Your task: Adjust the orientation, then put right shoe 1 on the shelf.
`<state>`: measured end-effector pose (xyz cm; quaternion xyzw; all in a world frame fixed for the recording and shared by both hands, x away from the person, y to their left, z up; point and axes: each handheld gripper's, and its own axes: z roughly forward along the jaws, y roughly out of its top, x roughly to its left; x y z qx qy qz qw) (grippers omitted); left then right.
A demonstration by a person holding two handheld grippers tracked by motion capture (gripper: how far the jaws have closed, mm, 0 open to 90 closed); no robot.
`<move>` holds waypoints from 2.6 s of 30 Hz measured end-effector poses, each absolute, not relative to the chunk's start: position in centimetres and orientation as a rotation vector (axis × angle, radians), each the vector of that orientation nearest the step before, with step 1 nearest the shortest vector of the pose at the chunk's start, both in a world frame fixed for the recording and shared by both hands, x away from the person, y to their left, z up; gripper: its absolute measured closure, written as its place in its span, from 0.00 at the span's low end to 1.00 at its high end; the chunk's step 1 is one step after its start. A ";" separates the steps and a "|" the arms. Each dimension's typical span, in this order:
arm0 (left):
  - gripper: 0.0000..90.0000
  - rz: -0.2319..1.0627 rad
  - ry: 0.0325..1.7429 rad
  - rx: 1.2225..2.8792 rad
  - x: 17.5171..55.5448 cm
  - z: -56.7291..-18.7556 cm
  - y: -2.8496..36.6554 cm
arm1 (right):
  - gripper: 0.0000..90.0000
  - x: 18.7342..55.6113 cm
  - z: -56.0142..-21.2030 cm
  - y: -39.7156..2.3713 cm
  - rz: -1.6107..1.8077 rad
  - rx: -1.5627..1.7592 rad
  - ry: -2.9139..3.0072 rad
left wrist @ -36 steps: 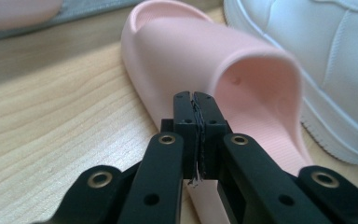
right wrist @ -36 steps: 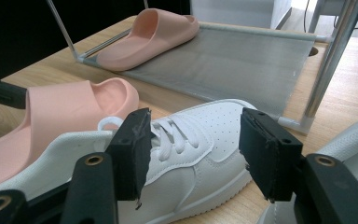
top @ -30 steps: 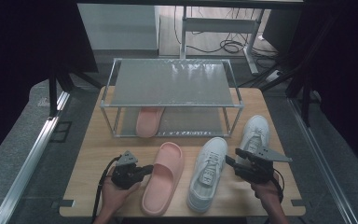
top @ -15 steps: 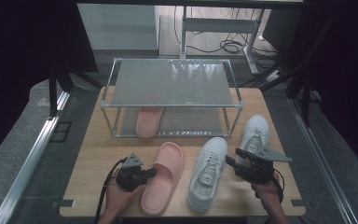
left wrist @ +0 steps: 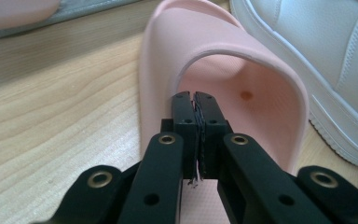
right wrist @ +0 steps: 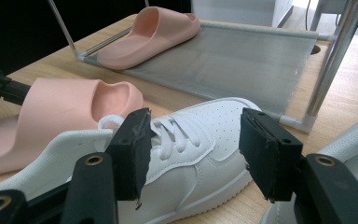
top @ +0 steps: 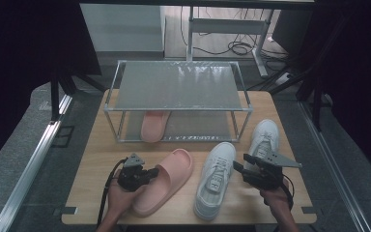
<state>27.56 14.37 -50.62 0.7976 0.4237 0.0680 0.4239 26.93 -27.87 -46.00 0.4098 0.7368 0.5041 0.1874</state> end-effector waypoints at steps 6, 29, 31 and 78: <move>0.93 0.164 1.049 1.982 26.9 -50.2 14.9 | 0.49 26.9 -46.0 -28.0 1.417 1.154 2.072; 0.76 0.107 0.953 1.993 24.3 -48.9 13.3 | 0.49 26.8 -45.8 -28.0 1.423 1.152 2.061; 0.76 0.102 0.950 1.995 24.2 -49.0 13.1 | 0.49 26.9 -45.7 -28.0 1.425 1.151 2.058; 0.93 0.244 0.997 2.071 25.5 -50.3 7.7 | 0.49 26.8 -45.7 -28.1 1.430 1.151 2.056</move>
